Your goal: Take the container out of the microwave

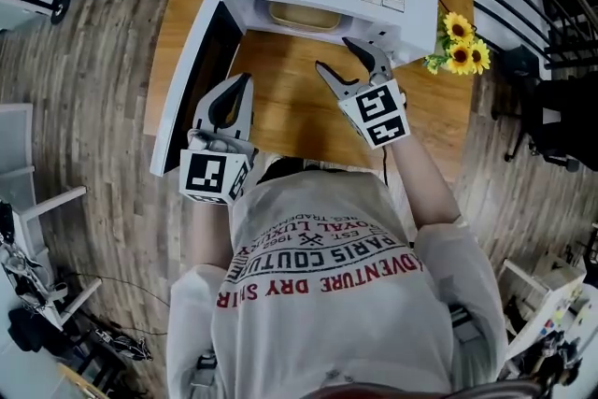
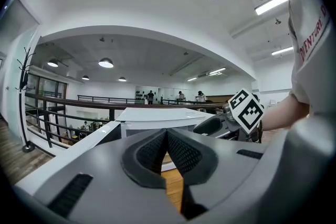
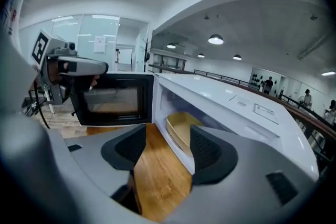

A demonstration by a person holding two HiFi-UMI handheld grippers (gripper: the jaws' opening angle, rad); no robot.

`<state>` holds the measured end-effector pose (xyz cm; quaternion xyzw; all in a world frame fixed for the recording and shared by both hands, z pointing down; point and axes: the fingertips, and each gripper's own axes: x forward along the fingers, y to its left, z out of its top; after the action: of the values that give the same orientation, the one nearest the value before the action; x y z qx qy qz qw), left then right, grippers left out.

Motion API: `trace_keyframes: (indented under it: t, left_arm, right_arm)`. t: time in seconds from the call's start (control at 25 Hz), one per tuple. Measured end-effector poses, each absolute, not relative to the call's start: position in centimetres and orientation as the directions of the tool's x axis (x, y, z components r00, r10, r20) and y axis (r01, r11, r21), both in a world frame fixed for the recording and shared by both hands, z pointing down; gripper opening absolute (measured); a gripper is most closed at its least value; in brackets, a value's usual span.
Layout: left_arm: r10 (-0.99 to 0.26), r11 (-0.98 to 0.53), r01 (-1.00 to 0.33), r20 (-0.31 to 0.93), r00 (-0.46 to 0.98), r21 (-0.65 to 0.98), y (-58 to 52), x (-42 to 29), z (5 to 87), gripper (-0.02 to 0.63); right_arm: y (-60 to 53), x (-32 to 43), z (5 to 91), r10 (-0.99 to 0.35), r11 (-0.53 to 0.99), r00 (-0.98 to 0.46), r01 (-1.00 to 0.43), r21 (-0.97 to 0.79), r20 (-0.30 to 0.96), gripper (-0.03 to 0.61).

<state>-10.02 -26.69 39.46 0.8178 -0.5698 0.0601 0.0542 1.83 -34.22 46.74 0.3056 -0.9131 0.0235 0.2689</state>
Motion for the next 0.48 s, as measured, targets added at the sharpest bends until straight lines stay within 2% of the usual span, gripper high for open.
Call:
trace_keyframes:
  t: [0.12, 0.2, 0.48]
  left_arm:
    - [-0.928, -0.347, -0.938, 0.144, 0.344, 0.001, -27.4, -11.0, 39.4, 0.014]
    - [-0.929, -0.350, -0.937, 0.129, 0.347, 0.005, -27.9, -11.4, 39.3, 0.014]
    - [-0.912, -0.375, -0.926, 0.161, 0.378, 0.051, -28.6, -11.8, 40.8, 0.014]
  right_arm:
    - [-35.3, 0.3, 49.3, -0.508, 0.833, -0.624, -0.532, 0.152, 0.594, 0.271]
    - [-36.4, -0.3, 50.9, -0.494, 0.843, -0.594, -0.505, 0.184, 0.635, 0.235]
    - [-39.0, -2.5, 55.2, -0.405, 0.901, -0.497, -0.358, 0.244, 0.767, 0.235]
